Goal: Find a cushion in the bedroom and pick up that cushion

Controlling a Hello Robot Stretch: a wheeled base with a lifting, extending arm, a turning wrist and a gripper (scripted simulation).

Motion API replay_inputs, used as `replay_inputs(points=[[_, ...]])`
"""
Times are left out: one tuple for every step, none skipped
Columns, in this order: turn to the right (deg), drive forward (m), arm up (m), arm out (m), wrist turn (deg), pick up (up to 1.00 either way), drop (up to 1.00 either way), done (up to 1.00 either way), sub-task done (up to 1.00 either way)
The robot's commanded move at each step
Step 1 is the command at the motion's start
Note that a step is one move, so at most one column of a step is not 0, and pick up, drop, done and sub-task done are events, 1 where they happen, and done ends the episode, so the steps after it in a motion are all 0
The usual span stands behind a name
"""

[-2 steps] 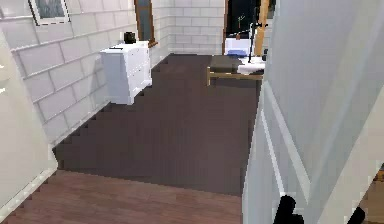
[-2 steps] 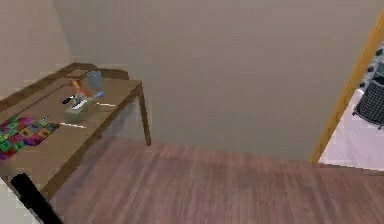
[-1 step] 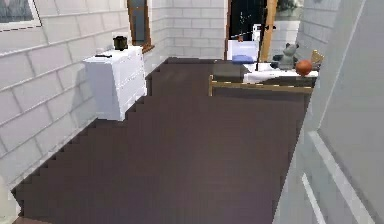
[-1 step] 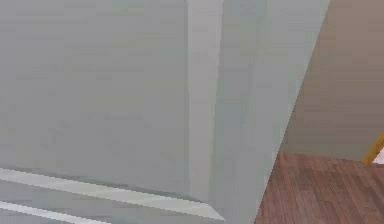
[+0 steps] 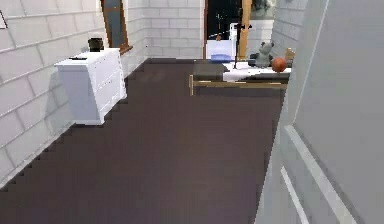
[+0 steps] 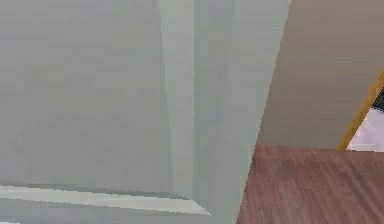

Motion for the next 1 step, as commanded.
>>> replay_inputs(points=[[0.0, 1.0, 0.0, 0.0, 0.0, 0.0, 0.0, 0.0, 0.0]])
